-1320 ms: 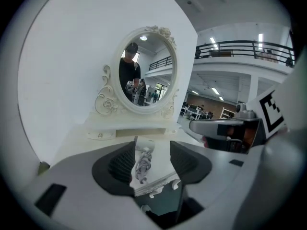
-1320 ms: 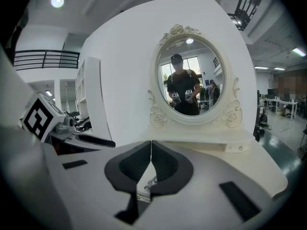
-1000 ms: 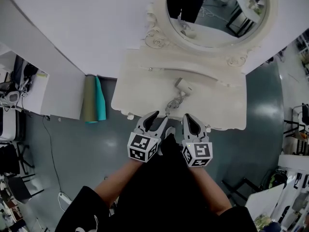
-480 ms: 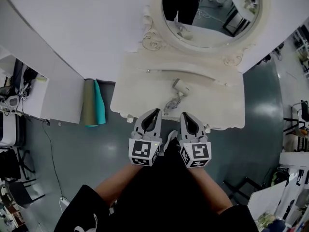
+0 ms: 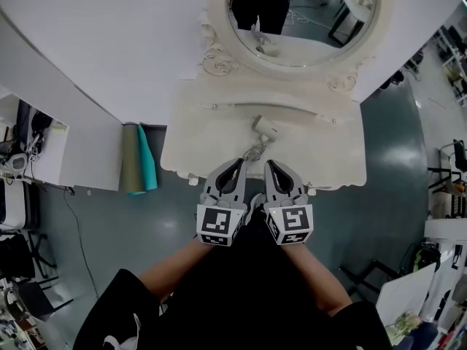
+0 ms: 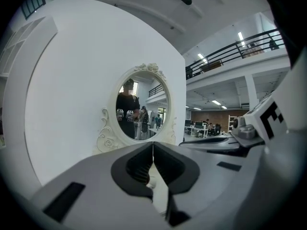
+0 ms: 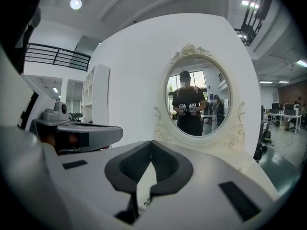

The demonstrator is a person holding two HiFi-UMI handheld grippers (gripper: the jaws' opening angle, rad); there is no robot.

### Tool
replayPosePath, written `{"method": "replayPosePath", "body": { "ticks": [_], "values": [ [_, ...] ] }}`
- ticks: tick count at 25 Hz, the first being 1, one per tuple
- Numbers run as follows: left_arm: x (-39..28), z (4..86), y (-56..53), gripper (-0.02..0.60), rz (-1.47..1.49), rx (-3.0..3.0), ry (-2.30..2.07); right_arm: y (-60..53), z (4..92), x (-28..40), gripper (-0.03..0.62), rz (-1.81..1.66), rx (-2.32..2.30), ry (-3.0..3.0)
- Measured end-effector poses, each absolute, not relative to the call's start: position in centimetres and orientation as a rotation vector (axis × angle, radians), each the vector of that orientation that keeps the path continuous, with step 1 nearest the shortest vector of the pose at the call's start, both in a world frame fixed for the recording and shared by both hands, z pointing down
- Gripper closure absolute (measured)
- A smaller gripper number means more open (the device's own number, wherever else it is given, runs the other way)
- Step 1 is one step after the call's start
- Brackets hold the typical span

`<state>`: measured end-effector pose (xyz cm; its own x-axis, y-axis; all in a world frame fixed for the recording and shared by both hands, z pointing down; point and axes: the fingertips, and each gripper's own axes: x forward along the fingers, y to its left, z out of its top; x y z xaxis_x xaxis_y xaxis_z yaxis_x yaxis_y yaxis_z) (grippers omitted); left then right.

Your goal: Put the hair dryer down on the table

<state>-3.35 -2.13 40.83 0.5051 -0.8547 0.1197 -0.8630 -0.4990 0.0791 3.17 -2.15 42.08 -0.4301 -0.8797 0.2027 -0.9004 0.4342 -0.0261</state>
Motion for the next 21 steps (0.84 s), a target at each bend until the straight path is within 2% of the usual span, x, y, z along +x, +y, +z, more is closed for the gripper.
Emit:
{"method": "replayPosePath", "body": {
  "ticks": [21],
  "values": [
    [-1.0, 39.7, -3.6, 0.566, 0.097, 2.692, -1.452, -3.2, 39.8, 4.4, 0.577, 0.082, 1.648, -2.499]
  ]
}}
